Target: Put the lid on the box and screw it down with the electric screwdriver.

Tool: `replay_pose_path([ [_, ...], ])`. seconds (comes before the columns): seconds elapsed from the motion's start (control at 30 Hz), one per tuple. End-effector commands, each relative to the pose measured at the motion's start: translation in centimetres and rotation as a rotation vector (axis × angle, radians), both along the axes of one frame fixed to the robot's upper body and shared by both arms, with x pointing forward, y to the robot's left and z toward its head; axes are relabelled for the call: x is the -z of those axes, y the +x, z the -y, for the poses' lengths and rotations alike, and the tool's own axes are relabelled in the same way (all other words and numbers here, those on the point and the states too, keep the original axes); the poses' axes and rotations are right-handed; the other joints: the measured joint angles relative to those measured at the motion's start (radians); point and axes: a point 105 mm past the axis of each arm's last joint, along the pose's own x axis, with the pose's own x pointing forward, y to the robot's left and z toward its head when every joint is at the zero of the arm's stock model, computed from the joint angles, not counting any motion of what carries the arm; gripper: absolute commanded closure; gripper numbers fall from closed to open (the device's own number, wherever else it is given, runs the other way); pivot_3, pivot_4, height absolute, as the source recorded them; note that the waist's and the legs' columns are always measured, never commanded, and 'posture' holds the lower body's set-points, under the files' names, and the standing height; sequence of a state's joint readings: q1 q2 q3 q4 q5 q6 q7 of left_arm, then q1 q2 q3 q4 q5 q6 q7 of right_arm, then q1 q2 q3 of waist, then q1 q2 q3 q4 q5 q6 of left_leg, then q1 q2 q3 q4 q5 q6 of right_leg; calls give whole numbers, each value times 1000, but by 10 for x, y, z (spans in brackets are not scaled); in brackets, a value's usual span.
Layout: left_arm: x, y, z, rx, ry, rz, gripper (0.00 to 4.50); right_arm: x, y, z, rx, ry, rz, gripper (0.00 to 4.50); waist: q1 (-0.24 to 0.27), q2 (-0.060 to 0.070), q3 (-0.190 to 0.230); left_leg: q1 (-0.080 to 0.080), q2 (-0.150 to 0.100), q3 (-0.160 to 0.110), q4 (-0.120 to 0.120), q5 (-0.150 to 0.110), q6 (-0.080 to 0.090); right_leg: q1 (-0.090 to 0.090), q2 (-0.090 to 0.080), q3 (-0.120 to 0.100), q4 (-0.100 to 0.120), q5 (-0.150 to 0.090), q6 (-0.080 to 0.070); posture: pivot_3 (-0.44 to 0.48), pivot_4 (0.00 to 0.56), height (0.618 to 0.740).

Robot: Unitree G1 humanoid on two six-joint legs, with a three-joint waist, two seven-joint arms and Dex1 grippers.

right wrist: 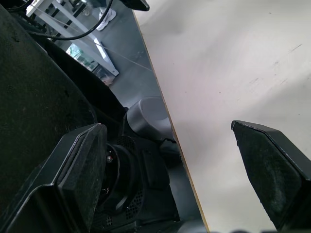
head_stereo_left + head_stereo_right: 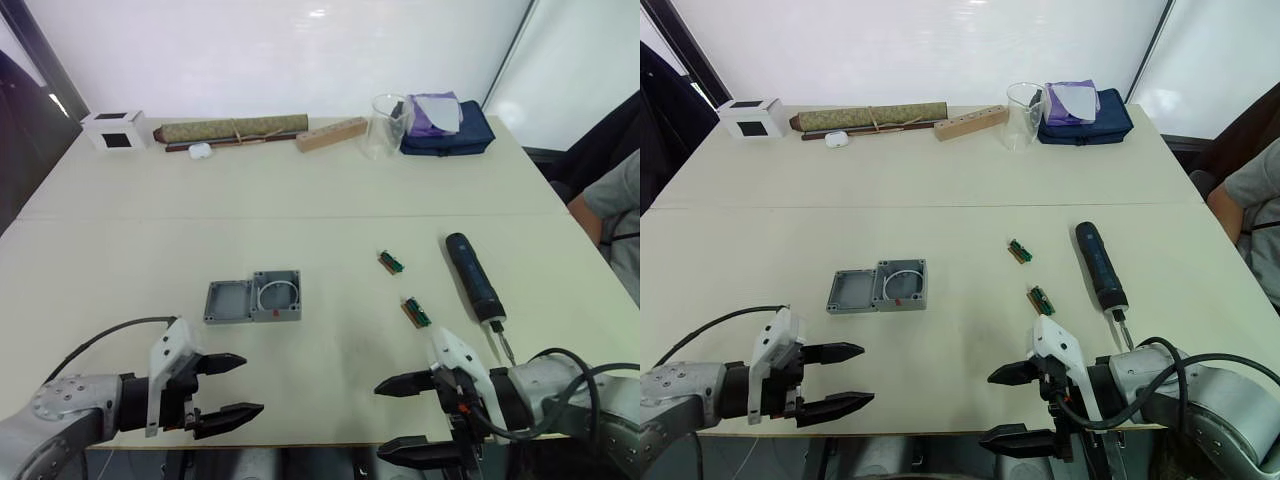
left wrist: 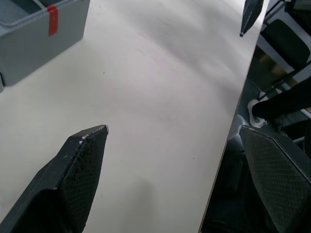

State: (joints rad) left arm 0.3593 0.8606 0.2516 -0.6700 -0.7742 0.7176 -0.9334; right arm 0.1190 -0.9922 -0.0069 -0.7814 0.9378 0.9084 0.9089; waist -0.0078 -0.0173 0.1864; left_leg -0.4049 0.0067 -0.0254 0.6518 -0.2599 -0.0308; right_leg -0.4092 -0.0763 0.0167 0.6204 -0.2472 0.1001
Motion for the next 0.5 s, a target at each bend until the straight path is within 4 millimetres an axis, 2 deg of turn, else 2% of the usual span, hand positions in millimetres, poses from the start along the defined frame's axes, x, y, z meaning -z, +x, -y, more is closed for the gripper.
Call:
replay_pose_path([
  [0.03,-5,2,2,4,-18,28,83,-2,-3,1,-16,3,13,0,0,0,0,0,0,0,0,0,0,0,0,0,0,0,0,0,150,740],
  [0.27,-4,-4,6,19,-28,7,83,-2,-1,0,-2,-4,16,0,-1,0,0,0,0,0,0,0,0,0,0,0,0,0,0,0,150,740],
  [0.4,-8,0,5,1,-52,5,83,-6,-2,0,-9,8,-11,0,-1,0,0,0,0,0,0,0,0,0,0,0,0,0,0,0,150,740],
  [0.5,-10,2,4,11,-56,8,83,-8,7,2,20,32,6,0,0,0,0,0,0,0,0,0,0,0,0,0,1,0,0,0,150,740],
])
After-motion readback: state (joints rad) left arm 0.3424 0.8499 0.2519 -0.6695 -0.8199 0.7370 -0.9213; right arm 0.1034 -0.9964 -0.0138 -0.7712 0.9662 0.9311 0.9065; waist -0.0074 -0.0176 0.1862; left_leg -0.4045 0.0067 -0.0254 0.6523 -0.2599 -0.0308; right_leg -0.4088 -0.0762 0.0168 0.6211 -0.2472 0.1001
